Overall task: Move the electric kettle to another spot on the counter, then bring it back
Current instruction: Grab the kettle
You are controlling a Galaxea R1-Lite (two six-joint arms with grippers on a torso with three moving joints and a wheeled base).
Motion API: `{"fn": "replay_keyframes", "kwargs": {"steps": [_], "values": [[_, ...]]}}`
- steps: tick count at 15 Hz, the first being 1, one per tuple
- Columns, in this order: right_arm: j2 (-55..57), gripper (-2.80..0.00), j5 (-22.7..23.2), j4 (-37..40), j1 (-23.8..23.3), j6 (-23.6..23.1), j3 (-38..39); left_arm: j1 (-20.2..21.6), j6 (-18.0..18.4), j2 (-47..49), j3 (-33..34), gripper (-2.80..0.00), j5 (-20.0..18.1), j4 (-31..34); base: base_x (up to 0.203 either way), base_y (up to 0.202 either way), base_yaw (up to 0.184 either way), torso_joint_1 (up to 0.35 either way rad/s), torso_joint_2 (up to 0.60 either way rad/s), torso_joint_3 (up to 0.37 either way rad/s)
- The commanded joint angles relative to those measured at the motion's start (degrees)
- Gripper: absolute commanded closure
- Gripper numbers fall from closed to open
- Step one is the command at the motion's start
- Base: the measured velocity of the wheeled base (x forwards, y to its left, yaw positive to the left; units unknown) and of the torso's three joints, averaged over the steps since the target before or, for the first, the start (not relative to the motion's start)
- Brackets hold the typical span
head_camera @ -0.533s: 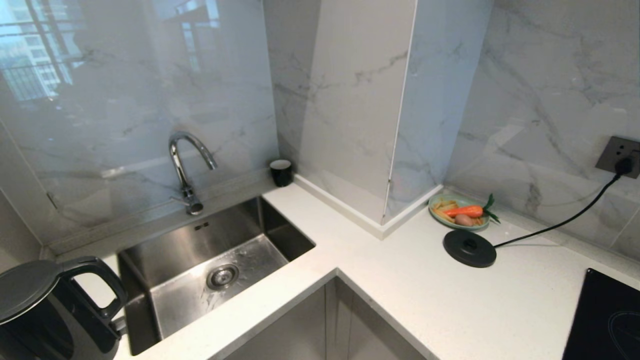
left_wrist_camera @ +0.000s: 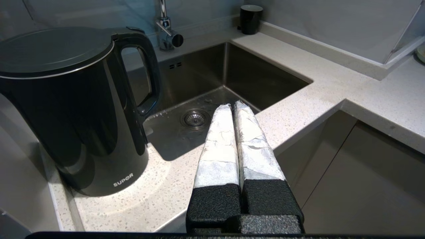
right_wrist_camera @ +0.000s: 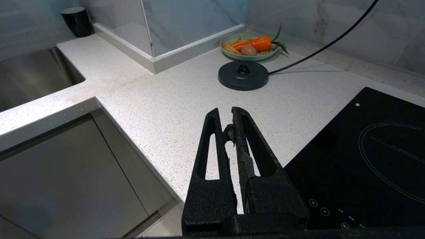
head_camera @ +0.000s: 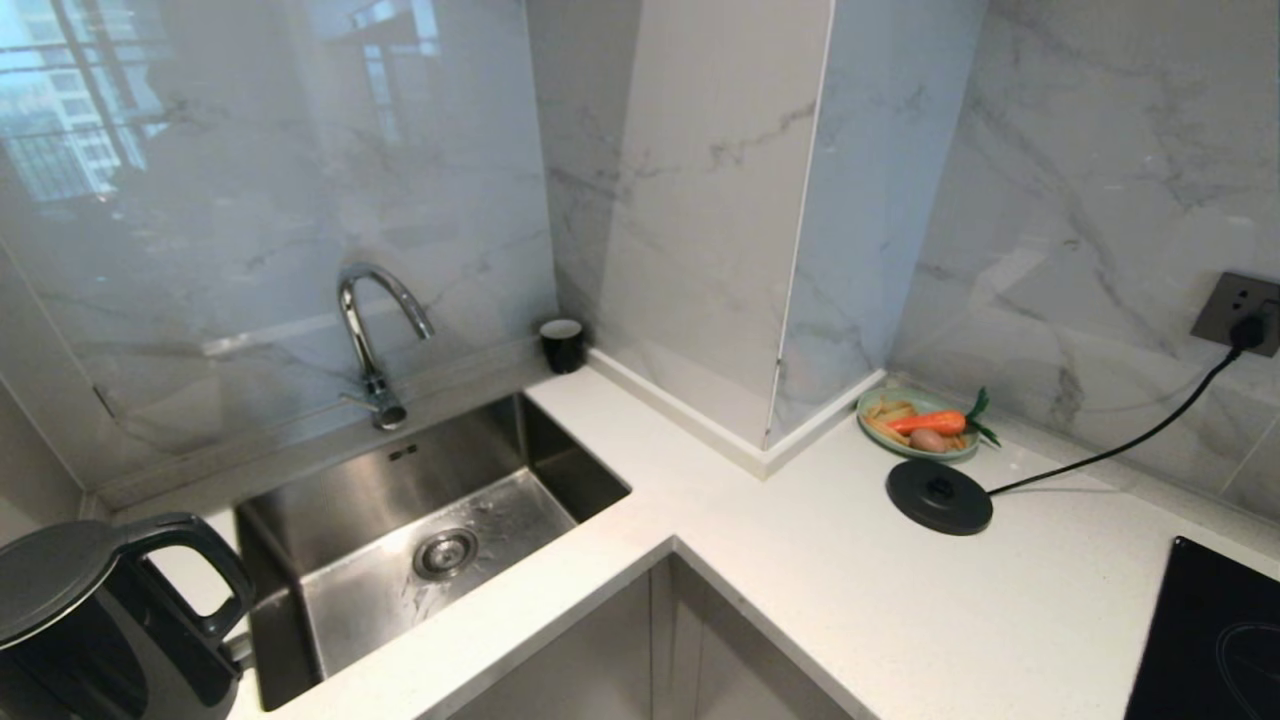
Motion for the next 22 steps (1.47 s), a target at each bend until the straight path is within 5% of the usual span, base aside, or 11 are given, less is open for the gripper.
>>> {"fn": "replay_keyframes", "kwargs": {"steps": [1, 9, 11, 19, 22], "values": [[0.1, 0.00, 0.0, 0.0, 0.0, 0.0, 0.0, 0.0, 0.0, 0.0, 0.1, 0.00, 0.0, 0.1, 0.000, 0.000, 0.000, 0.000, 0.00, 0.000], [0.1, 0.00, 0.0, 0.0, 0.0, 0.0, 0.0, 0.3, 1.6, 0.0, -0.7, 0.00, 0.0, 0.3, 0.000, 0.000, 0.000, 0.000, 0.00, 0.000], [0.1, 0.00, 0.0, 0.0, 0.0, 0.0, 0.0, 0.3, 1.0, 3.3, -5.2, 0.00, -0.2, 0.6, 0.000, 0.000, 0.000, 0.000, 0.00, 0.000], [0.1, 0.00, 0.0, 0.0, 0.0, 0.0, 0.0, 0.5, -6.3, 39.8, -19.5, 0.00, -3.3, -0.3, 0.000, 0.000, 0.000, 0.000, 0.00, 0.000], [0.1, 0.00, 0.0, 0.0, 0.0, 0.0, 0.0, -0.9, -11.2, 56.2, -22.5, 0.00, 0.0, -3.6, 0.000, 0.000, 0.000, 0.000, 0.00, 0.000]]}}
